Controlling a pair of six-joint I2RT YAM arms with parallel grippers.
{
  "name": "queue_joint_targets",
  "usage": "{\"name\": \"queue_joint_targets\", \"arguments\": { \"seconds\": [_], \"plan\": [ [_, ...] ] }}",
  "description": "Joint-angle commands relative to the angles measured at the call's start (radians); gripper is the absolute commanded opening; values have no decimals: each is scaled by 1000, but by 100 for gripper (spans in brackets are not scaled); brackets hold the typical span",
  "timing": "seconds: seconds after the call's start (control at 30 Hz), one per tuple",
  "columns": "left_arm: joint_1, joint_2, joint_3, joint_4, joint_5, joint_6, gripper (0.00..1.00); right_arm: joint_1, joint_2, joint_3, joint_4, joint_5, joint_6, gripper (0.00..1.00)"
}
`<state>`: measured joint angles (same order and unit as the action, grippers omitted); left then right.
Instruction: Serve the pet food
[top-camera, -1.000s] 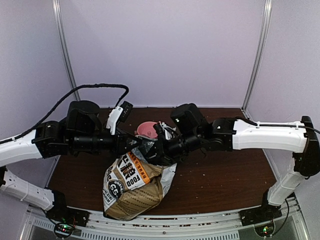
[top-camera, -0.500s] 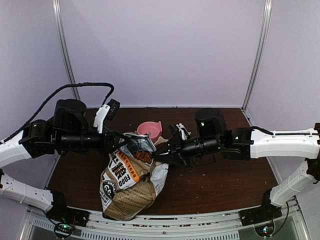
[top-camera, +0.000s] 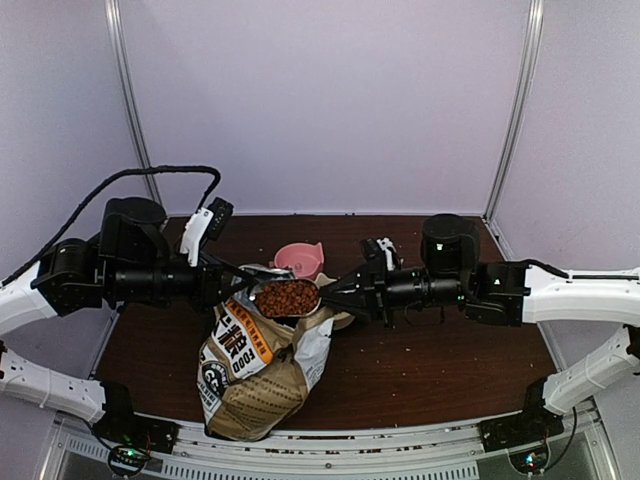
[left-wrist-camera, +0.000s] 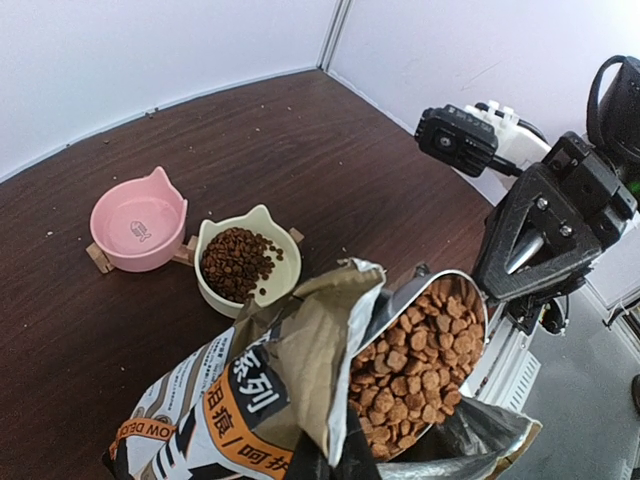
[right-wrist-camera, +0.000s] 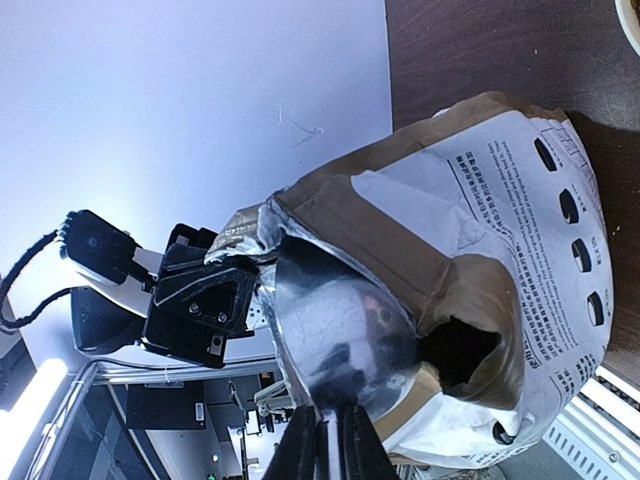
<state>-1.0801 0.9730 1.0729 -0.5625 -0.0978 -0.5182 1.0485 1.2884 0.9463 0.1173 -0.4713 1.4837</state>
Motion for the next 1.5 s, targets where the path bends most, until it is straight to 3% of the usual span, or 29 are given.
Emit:
{"name": "queue_joint_targets", "arguments": {
  "seconds": [0.0, 0.83, 1.47],
  "plan": [
    [15, -30, 78, 121, -48, 24, 0, -10, -11, -1, 50, 17, 21, 0],
    [19, -19, 101, 129, -75, 3, 0, -21, -139, -52, -41, 84, 66, 0],
    [20, -10, 89, 153, -57, -2, 0, 16, 44, 141, -178, 178, 34, 0]
  ]
}}
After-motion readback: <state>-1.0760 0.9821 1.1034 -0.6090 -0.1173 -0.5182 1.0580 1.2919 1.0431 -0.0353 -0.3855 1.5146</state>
